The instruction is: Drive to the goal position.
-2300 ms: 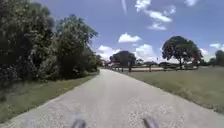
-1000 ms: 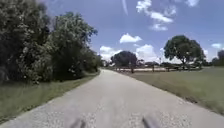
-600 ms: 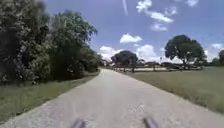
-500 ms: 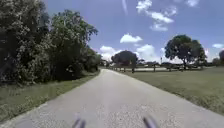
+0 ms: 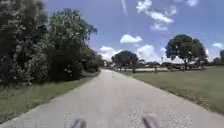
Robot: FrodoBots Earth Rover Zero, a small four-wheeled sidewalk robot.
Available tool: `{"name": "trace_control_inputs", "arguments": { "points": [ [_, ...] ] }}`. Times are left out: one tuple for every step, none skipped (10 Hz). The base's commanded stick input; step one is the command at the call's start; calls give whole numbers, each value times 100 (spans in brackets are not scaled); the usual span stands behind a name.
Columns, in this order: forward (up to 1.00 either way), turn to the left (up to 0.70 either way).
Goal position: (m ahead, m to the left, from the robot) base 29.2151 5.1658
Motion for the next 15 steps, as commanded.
{"name": "trace_control_inputs", "arguments": {
  "points": [
    [50,0],
    [50,0],
    [50,0],
    [50,0],
    [50,0],
    [50,0],
    [50,0],
    [50,0],
    [50,0],
    [50,0],
    [50,0],
    [50,0],
    [50,0],
    [50,0],
    [50,0]
  ]
}}
